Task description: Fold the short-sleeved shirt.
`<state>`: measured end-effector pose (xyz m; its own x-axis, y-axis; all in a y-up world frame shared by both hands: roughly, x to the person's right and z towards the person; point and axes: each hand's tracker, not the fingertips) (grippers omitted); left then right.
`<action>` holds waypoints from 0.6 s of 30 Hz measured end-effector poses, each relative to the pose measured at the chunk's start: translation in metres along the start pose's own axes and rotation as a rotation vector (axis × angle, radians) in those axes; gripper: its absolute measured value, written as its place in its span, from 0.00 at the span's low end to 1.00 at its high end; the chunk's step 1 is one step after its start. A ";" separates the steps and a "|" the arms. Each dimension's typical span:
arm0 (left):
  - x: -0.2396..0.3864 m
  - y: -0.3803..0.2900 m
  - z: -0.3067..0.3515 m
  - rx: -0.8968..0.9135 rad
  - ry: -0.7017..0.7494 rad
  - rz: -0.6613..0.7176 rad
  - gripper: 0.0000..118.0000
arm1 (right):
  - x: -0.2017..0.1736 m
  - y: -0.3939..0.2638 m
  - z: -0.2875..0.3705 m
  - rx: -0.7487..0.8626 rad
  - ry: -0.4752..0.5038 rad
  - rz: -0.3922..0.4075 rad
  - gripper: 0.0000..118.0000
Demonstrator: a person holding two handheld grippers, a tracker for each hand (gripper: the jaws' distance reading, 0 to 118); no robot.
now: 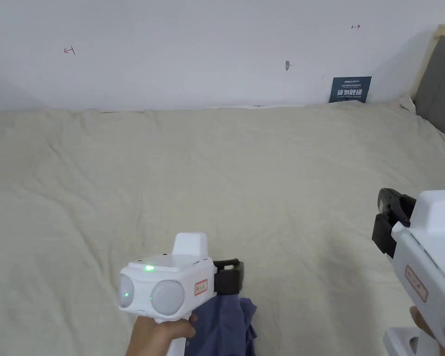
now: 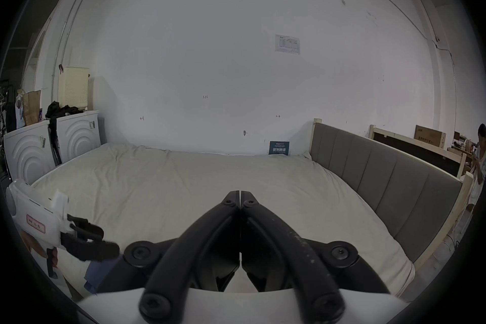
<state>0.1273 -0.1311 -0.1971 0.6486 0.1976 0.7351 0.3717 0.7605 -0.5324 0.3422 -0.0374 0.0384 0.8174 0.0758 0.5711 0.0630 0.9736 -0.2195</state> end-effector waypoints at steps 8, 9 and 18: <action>-0.019 -0.026 -0.010 0.000 0.000 -0.003 0.00 | -0.005 0.002 0.001 0.008 0.017 0.011 0.02; -0.017 -0.031 -0.017 -0.014 0.021 -0.024 0.00 | -0.006 0.002 0.001 0.009 0.018 0.010 0.02; -0.006 -0.069 -0.079 -0.129 -0.001 -0.039 0.00 | 0.003 -0.003 0.001 -0.008 0.010 0.015 0.02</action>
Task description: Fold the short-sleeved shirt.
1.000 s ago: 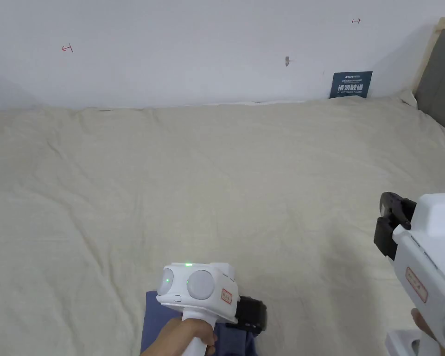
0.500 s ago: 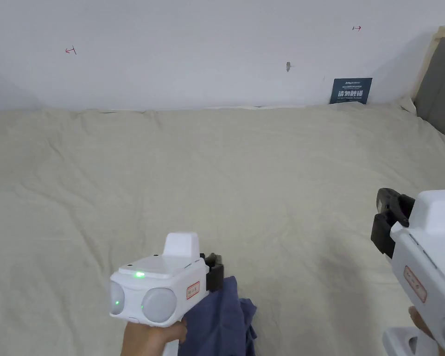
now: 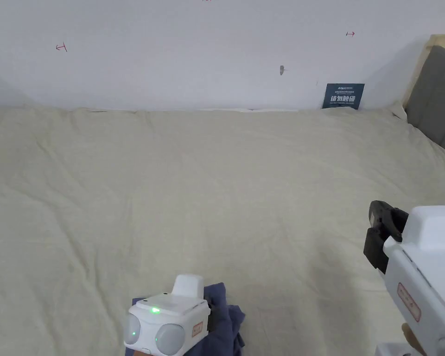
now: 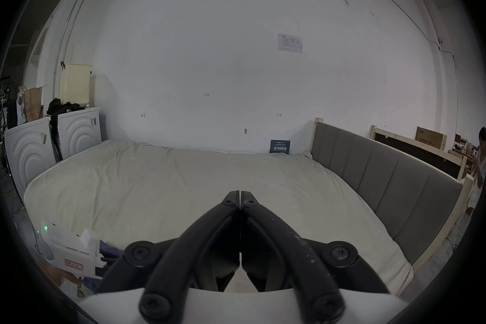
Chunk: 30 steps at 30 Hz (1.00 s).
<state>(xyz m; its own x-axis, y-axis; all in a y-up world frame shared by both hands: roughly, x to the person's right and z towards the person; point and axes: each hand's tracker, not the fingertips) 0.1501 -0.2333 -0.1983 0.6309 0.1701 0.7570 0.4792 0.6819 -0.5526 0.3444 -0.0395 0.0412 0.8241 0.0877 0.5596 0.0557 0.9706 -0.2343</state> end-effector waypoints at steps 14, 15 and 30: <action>0.017 -0.035 -0.034 -0.080 -0.041 0.006 0.00 | 0.013 -0.009 -0.006 -0.039 -0.036 -0.007 0.02; 0.020 -0.034 -0.032 -0.077 -0.036 -0.001 0.00 | 0.012 -0.008 -0.006 -0.038 -0.033 -0.008 0.02; -0.013 0.072 0.140 0.473 0.035 -0.029 0.00 | -0.028 0.025 0.016 0.077 0.030 0.003 0.02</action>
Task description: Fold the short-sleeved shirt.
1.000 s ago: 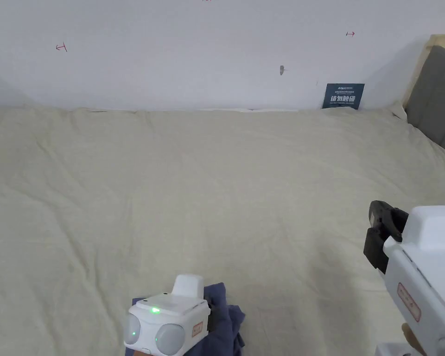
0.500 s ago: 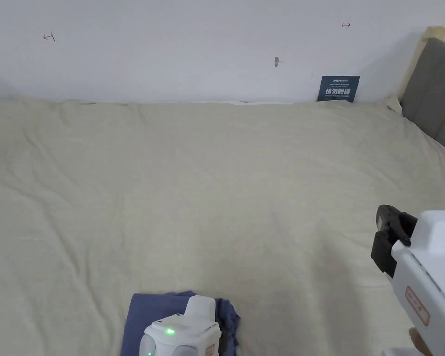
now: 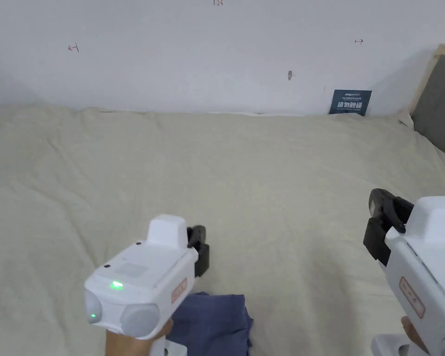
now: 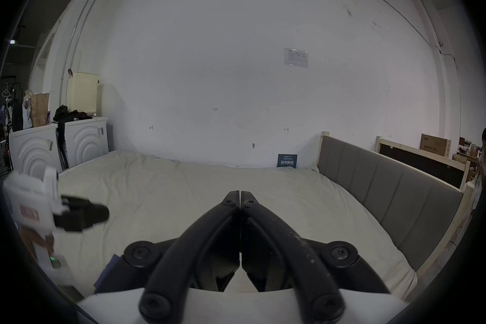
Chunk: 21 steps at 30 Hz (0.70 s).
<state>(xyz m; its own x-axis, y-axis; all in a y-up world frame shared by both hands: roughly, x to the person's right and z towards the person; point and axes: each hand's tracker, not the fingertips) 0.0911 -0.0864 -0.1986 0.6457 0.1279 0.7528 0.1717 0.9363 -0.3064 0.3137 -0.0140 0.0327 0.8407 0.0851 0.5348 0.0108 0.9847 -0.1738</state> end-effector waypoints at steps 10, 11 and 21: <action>-0.060 0.046 0.060 0.226 0.285 -0.186 0.00 | -0.034 0.016 0.002 0.066 0.038 0.008 0.02; -0.065 0.046 0.064 0.232 0.304 -0.190 0.00 | -0.037 0.016 0.001 0.071 0.042 0.008 0.02; -0.107 0.042 0.093 0.271 0.405 -0.118 0.00 | -0.062 0.011 -0.004 0.095 0.059 0.042 0.02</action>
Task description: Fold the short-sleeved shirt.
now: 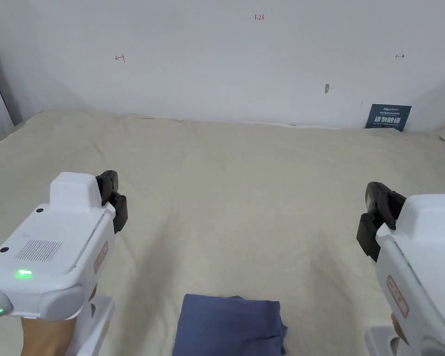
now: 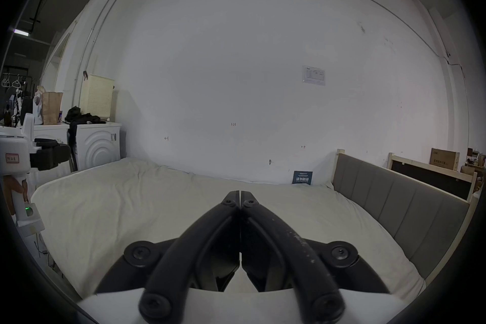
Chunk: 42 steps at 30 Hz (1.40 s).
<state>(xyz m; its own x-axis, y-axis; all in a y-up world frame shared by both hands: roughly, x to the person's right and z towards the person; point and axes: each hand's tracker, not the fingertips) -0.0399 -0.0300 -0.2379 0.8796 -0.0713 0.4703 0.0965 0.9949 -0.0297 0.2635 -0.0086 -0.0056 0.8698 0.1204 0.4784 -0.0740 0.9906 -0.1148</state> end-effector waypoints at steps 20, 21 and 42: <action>-0.012 -0.015 0.002 -0.046 0.018 0.028 0.00 | -0.072 -0.132 -0.049 -0.302 0.128 0.016 0.02; -0.013 -0.016 0.002 -0.047 0.021 0.027 0.00 | -0.077 -0.143 -0.051 -0.322 0.137 0.025 0.02; -0.012 -0.085 -0.031 -0.434 -0.168 0.294 0.36 | -0.122 -0.272 -0.081 -0.660 0.171 -0.004 0.01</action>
<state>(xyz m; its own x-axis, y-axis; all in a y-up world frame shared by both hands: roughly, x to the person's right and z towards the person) -0.0441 -0.1161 -0.2685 0.8156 0.2531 0.5203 0.0720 0.8479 -0.5253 0.2172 -0.2980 -0.1027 0.9384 0.0507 0.3417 0.1953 0.7380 -0.6459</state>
